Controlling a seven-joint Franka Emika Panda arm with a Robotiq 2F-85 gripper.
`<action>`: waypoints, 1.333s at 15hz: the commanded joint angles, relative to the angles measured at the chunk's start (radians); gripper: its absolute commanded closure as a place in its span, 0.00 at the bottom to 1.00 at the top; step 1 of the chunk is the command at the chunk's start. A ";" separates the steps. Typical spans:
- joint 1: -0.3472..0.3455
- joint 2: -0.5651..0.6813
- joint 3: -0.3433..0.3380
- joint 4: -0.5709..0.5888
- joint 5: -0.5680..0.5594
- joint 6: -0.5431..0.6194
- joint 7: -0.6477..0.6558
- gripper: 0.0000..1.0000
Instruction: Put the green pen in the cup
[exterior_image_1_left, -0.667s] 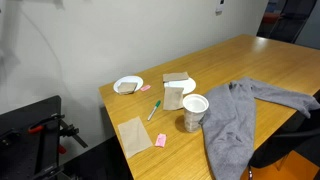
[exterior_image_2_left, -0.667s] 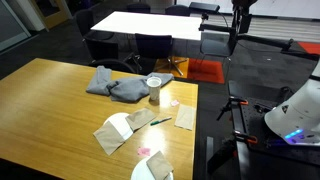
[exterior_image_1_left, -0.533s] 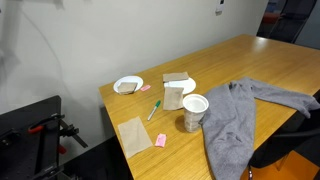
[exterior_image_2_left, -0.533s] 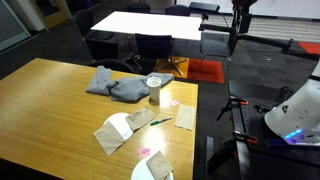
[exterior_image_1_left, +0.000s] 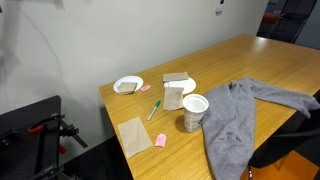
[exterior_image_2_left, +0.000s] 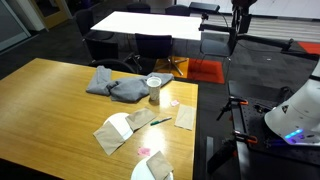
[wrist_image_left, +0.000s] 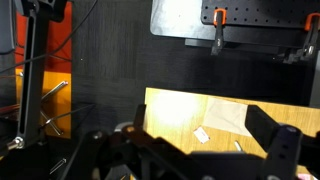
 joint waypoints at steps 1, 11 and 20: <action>0.034 0.019 -0.008 -0.007 -0.001 0.065 0.011 0.00; 0.171 0.228 0.001 -0.073 0.133 0.550 -0.092 0.00; 0.200 0.589 0.038 0.037 0.242 0.784 -0.273 0.00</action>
